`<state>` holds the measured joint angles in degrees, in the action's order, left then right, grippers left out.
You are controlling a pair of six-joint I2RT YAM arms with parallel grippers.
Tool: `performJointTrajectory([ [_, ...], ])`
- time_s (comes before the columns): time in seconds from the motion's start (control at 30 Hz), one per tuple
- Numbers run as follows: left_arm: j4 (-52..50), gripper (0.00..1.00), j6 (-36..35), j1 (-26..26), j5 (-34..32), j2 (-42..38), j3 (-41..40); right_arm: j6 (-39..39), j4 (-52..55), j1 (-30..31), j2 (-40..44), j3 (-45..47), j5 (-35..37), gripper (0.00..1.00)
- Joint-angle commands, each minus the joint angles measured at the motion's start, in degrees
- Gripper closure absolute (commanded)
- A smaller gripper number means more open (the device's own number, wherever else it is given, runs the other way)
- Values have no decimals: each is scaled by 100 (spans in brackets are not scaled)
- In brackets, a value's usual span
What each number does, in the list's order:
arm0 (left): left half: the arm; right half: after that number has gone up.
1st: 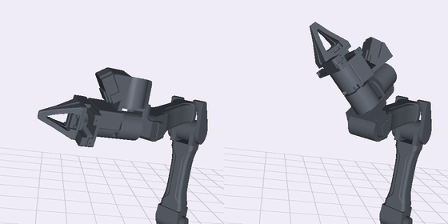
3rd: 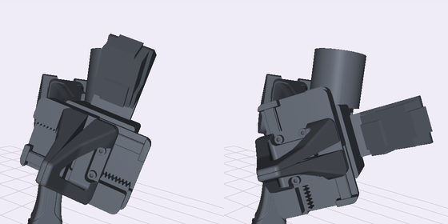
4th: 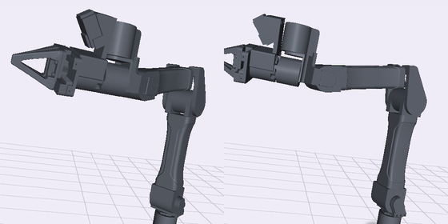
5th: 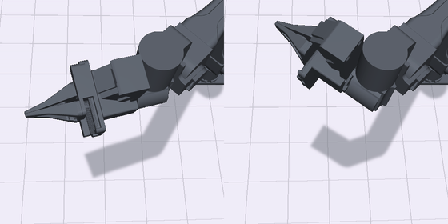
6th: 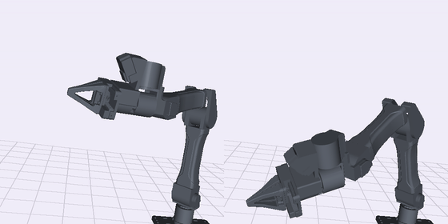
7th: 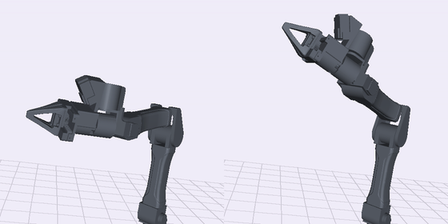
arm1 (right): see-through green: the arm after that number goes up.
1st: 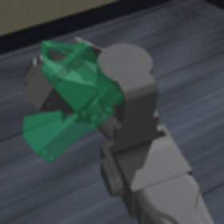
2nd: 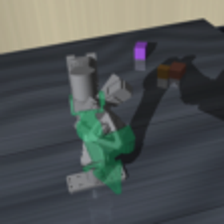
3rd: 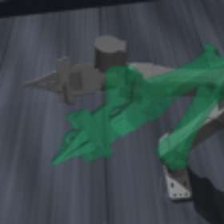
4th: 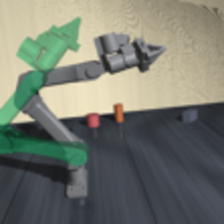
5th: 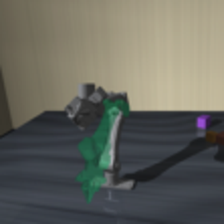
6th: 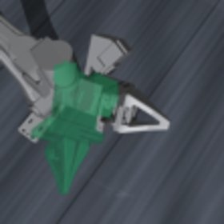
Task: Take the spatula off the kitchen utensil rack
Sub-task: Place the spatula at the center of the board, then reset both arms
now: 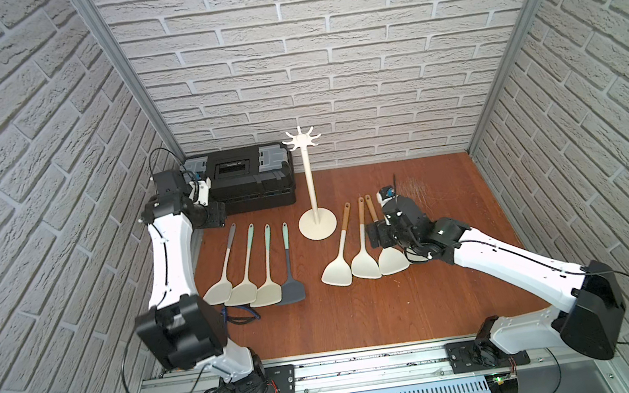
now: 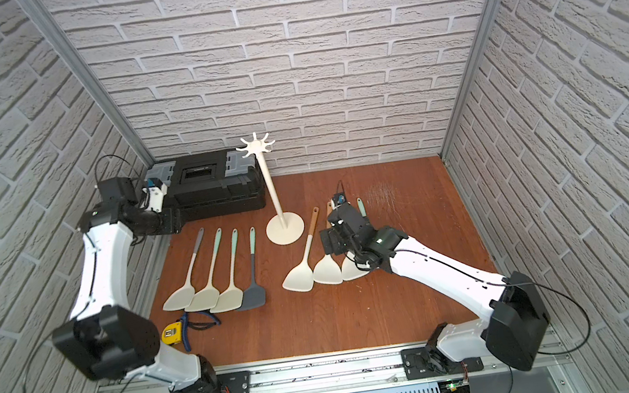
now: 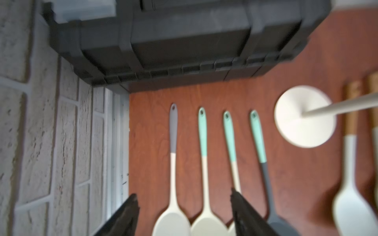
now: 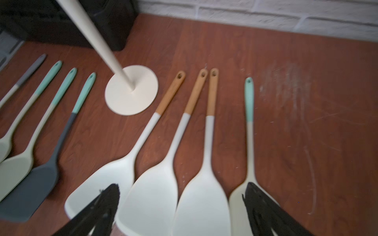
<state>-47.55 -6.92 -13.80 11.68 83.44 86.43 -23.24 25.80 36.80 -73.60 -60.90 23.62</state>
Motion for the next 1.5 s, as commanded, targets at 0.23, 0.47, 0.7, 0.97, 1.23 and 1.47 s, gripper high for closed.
performJointTrajectory([
  [0.23,3964,2,1168,661,566,-1376,-4055,988,-2159,-684,604,1952,2587,1],
  [0.47,4573,2,1078,1494,-81,-807,-4266,1447,-3538,-1505,566,2803,1862,1],
  [0.7,5091,2,1148,1757,-852,-148,-4313,2247,-4512,-2322,314,3122,1097,1],
  [0.97,7250,2,736,1617,-1709,-355,-5651,2140,-6921,-3361,-79,4217,-321,1],
  [1.23,9106,2,1175,1002,-1436,439,-6033,2349,-7057,-3548,-1273,3724,-1379,1],
  [1.47,9960,2,1245,914,-1316,644,-6423,2348,-7506,-3574,-1386,3827,-1434,1],
])
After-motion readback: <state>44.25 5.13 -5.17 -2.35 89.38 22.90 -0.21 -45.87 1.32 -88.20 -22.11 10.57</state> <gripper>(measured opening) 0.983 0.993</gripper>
